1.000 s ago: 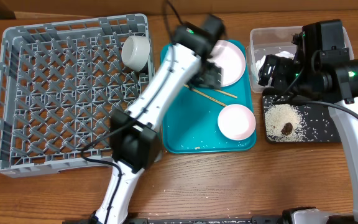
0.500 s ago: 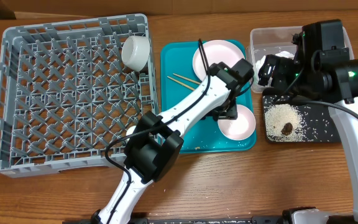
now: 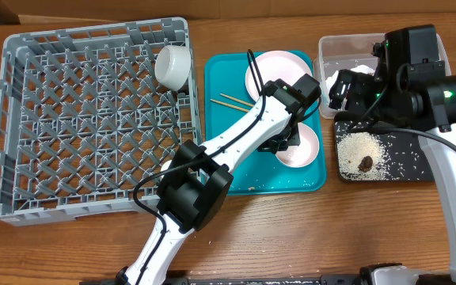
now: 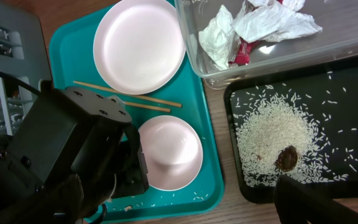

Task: Sort waste into correct bins and load items into the dishwasher
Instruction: 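Move left gripper to the pink bowl and grasp its rim, then lift the pink bowl and carry it into the dish rack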

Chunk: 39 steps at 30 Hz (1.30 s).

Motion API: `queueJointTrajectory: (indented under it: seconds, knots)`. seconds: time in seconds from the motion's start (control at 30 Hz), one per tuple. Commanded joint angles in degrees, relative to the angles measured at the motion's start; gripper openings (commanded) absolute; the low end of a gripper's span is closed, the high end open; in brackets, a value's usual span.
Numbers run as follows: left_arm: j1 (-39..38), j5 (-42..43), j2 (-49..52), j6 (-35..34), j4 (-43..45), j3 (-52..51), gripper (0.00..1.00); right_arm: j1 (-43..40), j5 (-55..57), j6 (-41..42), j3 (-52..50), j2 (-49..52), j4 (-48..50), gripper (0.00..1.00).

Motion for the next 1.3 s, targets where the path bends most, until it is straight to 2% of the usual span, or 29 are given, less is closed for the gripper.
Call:
queueJointTrajectory:
  seconds: [0.0, 0.13, 0.3, 0.47, 0.57, 0.77, 1.03, 1.27]
  knots:
    - [0.04, -0.92, -1.01, 1.77, -0.13, -0.2, 0.04, 0.02, 0.37, -0.33, 1.07, -0.26, 0.31, 1.0]
    - [1.09, -0.79, -2.69, 4.68, -3.54, 1.79, 0.04, 0.02, 0.37, -0.33, 1.07, -0.26, 0.31, 1.0]
    - [3.98, -2.34, -10.91, 10.93, -10.25, 8.04, 0.04, 0.02, 0.37, -0.33, 1.09, -0.26, 0.31, 1.0]
    - [9.84, -17.38, -21.33, 19.41, -15.72, 10.05, 0.04, 0.02, 0.37, -0.33, 1.09, -0.26, 0.31, 1.0]
    - [13.92, -29.2, -24.98, 19.58, -20.17, 10.05, 0.04, 0.02, 0.37, -0.33, 1.09, -0.26, 0.31, 1.0]
    - [20.15, -42.8, -25.97, 16.92, -26.84, 8.66, 0.04, 0.02, 0.37, -0.33, 1.09, -0.26, 0.31, 1.0]
    - [19.78, -62.01, -25.9, 15.72, -23.34, -4.39, 0.04, 0.02, 0.37, -0.33, 1.09, -0.26, 0.31, 1.0]
    - [19.32, -67.76, -25.83, 15.61, -13.64, -17.81, 0.04, 0.02, 0.37, -0.33, 1.09, -0.26, 0.31, 1.0]
